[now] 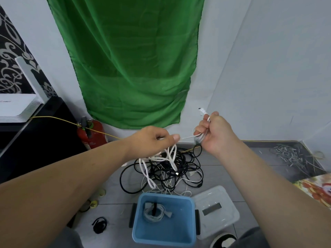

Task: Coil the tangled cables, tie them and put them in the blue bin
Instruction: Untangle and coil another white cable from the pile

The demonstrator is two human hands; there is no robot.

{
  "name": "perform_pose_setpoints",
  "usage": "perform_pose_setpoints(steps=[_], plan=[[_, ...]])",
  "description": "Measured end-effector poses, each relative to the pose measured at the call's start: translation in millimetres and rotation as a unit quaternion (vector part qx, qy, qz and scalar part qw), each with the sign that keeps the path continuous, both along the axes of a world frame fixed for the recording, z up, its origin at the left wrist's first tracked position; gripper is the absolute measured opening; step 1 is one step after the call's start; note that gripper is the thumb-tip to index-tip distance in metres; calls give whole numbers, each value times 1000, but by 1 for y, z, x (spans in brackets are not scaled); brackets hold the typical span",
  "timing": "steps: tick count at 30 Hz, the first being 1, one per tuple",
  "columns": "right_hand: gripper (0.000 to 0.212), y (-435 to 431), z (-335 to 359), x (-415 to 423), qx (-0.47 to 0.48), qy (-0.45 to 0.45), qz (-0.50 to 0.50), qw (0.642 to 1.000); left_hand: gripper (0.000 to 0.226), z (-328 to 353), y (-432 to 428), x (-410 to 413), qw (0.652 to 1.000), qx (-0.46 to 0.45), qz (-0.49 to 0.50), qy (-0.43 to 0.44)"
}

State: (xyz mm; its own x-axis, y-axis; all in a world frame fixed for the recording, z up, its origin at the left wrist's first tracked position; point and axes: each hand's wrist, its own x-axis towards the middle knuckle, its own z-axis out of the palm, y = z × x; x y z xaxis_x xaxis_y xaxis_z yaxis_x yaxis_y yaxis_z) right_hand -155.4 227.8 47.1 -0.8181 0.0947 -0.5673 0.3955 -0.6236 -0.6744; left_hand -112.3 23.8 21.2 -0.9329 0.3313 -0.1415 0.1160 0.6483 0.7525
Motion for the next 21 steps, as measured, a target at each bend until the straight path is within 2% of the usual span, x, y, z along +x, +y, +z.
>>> perform_pose_setpoints(steps=[4,7,10,13,15,17,19,21], plan=[[32,10,-1,-2,-8,-13,-15,1000,47,3,1,-3,1000,3,-1,-7],[32,17,-7,-2,67,-6,-12,998,19,5,4,-3,999,46,-6,-25],[34,20,-9,0,118,2,-16,993,13,8,1,-2,995,87,35,-30],[32,26,-11,-1,113,-5,-35,993,19,10,-10,-8,993,35,115,21],[32,31,-13,-3,117,-11,-42,992,19,7,-23,-13,982,43,183,17],[32,37,-15,-4,141,-24,-61,988,19,1,-40,-17,971,14,237,15],[28,46,-17,-5,203,-35,-96,974,18,-4,-60,-23,957,-49,284,21],[26,54,-20,-4,323,-42,-118,938,16,-2,-76,-23,934,-155,322,24]])
